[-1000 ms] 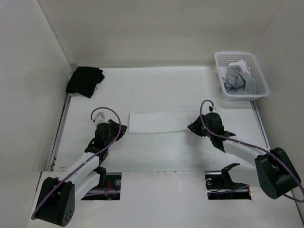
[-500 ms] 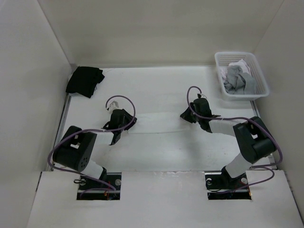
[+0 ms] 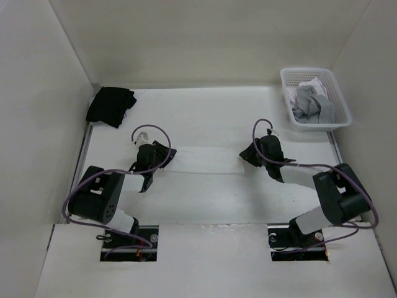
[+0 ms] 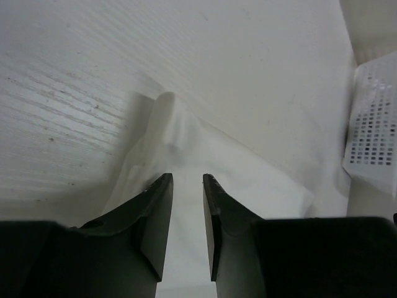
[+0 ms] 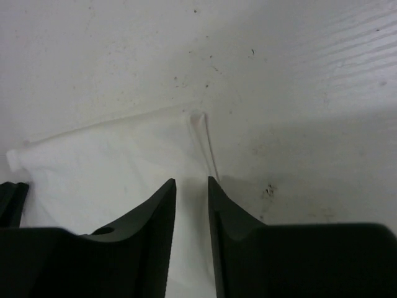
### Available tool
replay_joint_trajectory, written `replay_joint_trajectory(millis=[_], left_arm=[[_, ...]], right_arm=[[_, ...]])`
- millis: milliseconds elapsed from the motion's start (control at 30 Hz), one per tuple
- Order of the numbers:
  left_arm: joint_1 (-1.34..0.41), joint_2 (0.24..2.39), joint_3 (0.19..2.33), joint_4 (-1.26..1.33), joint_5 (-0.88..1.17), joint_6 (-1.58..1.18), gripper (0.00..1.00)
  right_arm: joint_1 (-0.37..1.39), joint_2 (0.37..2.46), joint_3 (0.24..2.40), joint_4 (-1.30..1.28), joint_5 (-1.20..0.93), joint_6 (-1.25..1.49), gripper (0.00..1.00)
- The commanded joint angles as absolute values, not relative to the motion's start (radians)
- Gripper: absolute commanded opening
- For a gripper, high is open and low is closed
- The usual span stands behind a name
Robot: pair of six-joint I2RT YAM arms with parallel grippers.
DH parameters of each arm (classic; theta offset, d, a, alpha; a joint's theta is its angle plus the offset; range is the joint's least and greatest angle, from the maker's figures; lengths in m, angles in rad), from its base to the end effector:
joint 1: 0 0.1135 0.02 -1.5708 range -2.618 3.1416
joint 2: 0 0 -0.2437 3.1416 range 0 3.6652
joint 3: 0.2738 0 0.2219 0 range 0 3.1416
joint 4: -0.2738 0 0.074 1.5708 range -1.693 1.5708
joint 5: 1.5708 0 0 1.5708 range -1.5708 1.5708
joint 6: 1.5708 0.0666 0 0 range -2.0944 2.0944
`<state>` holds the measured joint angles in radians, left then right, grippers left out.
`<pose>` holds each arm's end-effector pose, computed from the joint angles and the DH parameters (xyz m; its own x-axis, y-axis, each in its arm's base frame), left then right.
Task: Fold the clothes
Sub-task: Fold the tank top
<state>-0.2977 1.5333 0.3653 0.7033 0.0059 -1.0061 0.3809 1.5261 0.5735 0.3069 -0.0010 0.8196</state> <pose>0.2633 -0.0812 0.1210 -0.4813 -0.7359 -0.4762 -0.2022 0.6218 -0.7566 0.2730 0.1094 0.1330 -0.6535 0.5256 -0.5447 0.1541 0.7969 0.5841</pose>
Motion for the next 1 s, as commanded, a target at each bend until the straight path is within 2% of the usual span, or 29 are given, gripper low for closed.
replay_joint_trajectory(millis=[0,67,200,300,467,533,667,733,800,967], left_arm=[[-0.312,1.396,0.356,0.759,0.051,-1.009,0.27],[-0.318,1.344,0.362,0.714,0.051,-0.997,0.28],[-0.323,1.292,0.374,0.655,0.052,-0.969,0.28],[-0.331,1.253,0.373,0.637,0.061,-0.966,0.28],[-0.347,1.218,0.38,0.612,0.061,-0.946,0.28],[-0.354,1.215,0.383,0.609,0.06,-0.945,0.28],[-0.364,1.215,0.393,0.611,0.063,-0.943,0.28],[-0.378,1.212,0.4,0.609,0.066,-0.94,0.28],[-0.387,1.207,0.402,0.609,0.071,-0.937,0.28],[-0.412,1.167,0.38,0.601,0.074,-0.951,0.28]], right_arm=[[0.384,1.402,0.517,0.354,0.026,0.825,0.39],[0.38,1.397,0.494,0.331,-0.006,0.825,0.44],[0.374,1.411,0.463,0.33,-0.073,0.848,0.44],[0.36,1.423,0.474,0.313,-0.118,0.856,0.48],[0.331,1.52,0.511,0.342,-0.25,0.861,0.45],[0.32,1.56,0.515,0.374,-0.29,0.876,0.42],[0.3,1.589,0.497,0.448,-0.314,0.925,0.28],[0.283,1.583,0.473,0.494,-0.321,0.954,0.15],[0.271,1.55,0.442,0.529,-0.311,0.971,0.08],[0.254,1.285,0.365,0.381,-0.207,0.945,0.03]])
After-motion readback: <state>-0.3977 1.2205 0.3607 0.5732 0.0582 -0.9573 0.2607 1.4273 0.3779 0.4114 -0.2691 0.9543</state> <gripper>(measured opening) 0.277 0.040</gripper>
